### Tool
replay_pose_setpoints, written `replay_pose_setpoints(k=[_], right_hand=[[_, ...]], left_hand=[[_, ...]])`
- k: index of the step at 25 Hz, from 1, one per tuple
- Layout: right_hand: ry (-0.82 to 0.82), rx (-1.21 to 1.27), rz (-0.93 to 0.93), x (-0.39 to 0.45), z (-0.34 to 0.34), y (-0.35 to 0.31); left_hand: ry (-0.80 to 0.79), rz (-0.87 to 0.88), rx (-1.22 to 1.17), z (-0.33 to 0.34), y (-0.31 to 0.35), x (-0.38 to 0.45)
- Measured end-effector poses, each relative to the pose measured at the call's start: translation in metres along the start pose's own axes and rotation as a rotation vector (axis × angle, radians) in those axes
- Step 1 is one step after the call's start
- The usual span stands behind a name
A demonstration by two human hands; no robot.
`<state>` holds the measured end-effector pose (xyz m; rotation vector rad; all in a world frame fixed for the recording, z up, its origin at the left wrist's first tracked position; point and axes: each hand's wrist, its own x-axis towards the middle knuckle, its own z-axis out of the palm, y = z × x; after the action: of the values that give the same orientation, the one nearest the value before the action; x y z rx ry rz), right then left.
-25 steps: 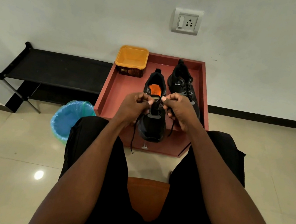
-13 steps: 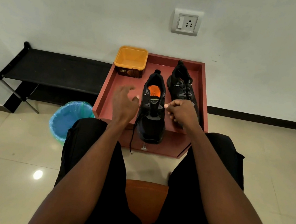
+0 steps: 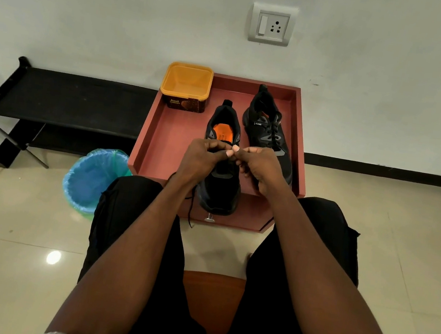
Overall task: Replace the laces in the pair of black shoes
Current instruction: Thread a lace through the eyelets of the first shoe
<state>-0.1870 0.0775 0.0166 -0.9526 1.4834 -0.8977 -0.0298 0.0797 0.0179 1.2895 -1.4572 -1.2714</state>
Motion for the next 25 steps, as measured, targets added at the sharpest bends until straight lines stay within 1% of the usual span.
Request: replay_pose_setpoints(k=[2, 5, 6, 8, 9, 11, 15, 19, 22, 25], right_hand=[[-0.023, 0.057, 0.025, 0.003, 0.002, 0.004], [0.004, 0.111, 0.042, 0.005, 0.006, 0.007], [0.039, 0.124, 0.052, 0.005, 0.007, 0.008], [0.138, 0.109, 0.076, 0.01, 0.009, 0.015], [0.179, 0.086, 0.083, 0.013, 0.01, 0.018], [0.212, 0.007, 0.106, 0.016, 0.01, 0.025], [0.148, -0.036, 0.193, 0.019, 0.008, 0.034], [0.103, -0.037, 0.189, 0.021, 0.013, 0.041], [0.132, -0.082, 0.157, 0.023, 0.017, 0.047], [0.181, -0.163, 0.155, 0.021, 0.018, 0.051]], left_hand=[[0.009, -0.012, 0.012, 0.003, -0.003, 0.004], [0.04, 0.01, 0.1, 0.008, -0.01, 0.008], [0.094, 0.03, 0.193, 0.009, -0.014, 0.01], [0.209, 0.053, 0.514, 0.009, -0.025, 0.016], [0.211, 0.036, 0.649, 0.008, -0.029, 0.017], [0.158, 0.01, 0.764, 0.01, -0.033, 0.016], [0.103, -0.063, 0.706, 0.013, -0.036, 0.016], [0.071, -0.166, 0.598, 0.014, -0.029, 0.015], [0.064, -0.208, 0.48, 0.018, -0.032, 0.015], [0.086, -0.217, 0.426, 0.024, -0.04, 0.018]])
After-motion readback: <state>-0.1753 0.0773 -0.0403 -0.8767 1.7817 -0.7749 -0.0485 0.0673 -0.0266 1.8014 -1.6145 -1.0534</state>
